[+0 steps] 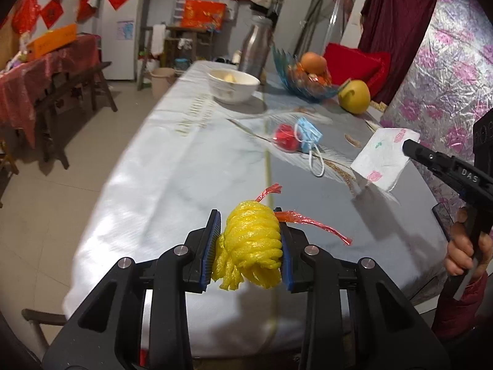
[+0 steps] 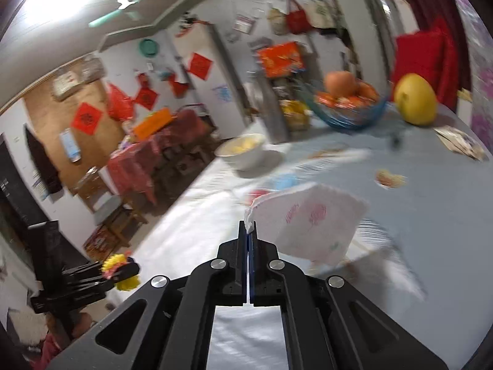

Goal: Collect trash
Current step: 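Carry the yellow bundle and white tissue over to the red wastebasket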

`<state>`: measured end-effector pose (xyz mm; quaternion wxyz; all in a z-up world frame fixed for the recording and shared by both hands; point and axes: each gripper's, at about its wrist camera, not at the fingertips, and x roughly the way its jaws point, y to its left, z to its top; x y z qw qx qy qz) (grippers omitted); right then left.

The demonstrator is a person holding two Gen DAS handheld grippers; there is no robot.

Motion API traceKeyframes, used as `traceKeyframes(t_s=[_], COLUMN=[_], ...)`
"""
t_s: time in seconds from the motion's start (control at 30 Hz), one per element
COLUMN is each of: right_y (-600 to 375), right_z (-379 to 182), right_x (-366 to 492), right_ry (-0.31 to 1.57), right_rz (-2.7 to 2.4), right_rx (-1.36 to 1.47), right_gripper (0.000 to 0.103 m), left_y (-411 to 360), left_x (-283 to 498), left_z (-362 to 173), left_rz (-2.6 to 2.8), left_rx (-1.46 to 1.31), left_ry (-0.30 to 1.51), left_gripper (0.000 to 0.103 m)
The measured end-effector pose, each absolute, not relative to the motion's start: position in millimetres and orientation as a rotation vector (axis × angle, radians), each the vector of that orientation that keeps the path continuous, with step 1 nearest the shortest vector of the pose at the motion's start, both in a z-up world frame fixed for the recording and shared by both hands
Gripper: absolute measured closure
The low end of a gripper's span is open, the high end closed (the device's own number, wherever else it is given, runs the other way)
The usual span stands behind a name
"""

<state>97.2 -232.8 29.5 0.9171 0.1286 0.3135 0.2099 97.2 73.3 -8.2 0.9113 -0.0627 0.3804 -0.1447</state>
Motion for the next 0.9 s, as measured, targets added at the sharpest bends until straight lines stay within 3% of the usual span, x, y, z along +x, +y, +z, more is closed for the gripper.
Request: traceKeyframes(t_s=[0.47, 0.9], right_y=[-88, 67], right_z=[66, 38], right_x=[22, -20], right_ry=[0.665, 0.858], right_rz=[0.705, 0.922], right_rx=[0.111, -0.027], right_gripper=[0.102, 0.102], left_y=[210, 300], left_x=[2, -39], left_z=[-23, -132], left_rz=[-0.079, 0.002], left_rx=[-0.119, -0.184], left_ry=[0.828, 1.073], left_gripper=[0.068, 0.067])
